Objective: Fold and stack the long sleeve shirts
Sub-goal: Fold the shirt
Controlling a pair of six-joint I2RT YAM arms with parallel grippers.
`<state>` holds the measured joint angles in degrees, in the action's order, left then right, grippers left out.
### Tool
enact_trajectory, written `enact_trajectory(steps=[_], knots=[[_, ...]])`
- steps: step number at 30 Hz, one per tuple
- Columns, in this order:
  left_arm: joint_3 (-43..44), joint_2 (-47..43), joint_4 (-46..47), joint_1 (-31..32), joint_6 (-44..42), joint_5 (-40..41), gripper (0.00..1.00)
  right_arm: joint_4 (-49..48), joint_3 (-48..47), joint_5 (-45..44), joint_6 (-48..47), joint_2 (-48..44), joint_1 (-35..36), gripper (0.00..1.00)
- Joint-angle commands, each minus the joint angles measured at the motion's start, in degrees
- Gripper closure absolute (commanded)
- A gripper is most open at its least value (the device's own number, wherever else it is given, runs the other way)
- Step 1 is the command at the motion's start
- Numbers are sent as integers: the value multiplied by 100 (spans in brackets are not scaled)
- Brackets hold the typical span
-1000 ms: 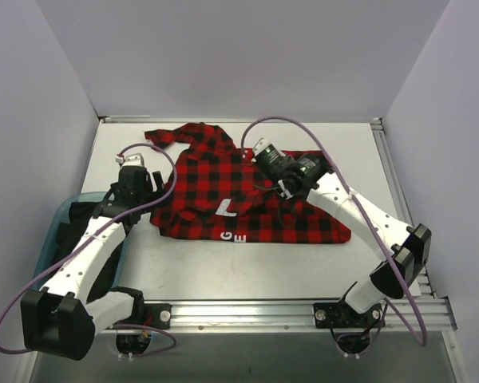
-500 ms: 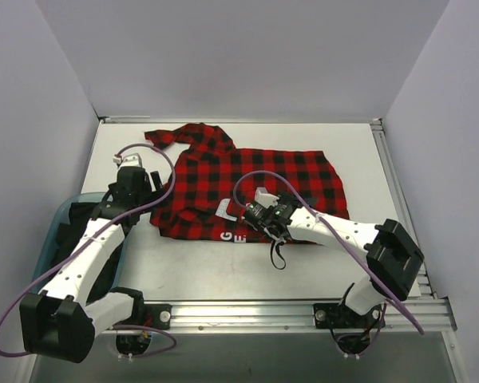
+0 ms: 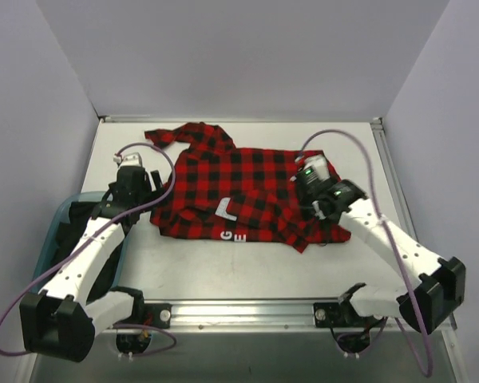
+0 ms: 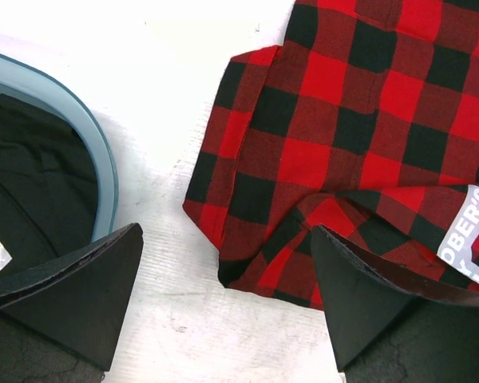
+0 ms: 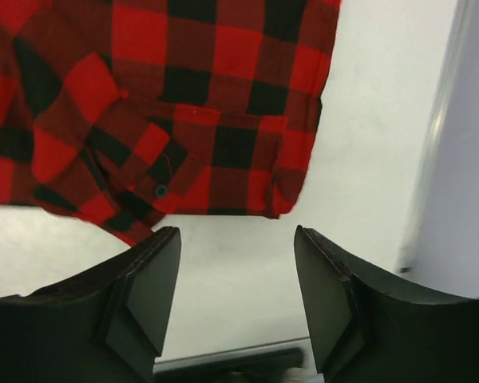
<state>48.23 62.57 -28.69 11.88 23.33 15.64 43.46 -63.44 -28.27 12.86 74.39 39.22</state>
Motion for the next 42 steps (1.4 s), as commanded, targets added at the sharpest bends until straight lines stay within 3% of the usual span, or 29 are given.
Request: enact_trajectory(steps=[1, 2, 5, 10, 19, 26, 33, 42], knots=[[-41, -78, 223, -28, -13, -184, 4, -545, 568, 1900, 1295, -853, -1019, 43], [-41, -60, 241, -19, -22, -254, 5, -732, 996, 2574, 1411, -978, -1674, 44], [-59, -17, 311, -10, -39, -473, 5, -1444, 1787, 3788, 1954, -1207, -2687, 50], [-50, 45, 311, -10, -48, -562, 5, -2857, 2757, 4830, 2589, -1164, -3377, 56], [-50, 98, 329, -10, -66, -606, 5, -4258, 3601, 4691, 3345, -769, -3764, 57], [-42, 115, 337, -10, -74, -588, 4, -4214, 3803, 4173, 3434, -663, -3808, 53], [-33, 133, 329, -19, -74, -606, 5, -4485, 3874, 4295, 3337, -312, -3808, 49], [-42, 116, 337, -28, -74, -597, 5, -4742, 3795, 4603, 3223, -153, -3808, 54]])
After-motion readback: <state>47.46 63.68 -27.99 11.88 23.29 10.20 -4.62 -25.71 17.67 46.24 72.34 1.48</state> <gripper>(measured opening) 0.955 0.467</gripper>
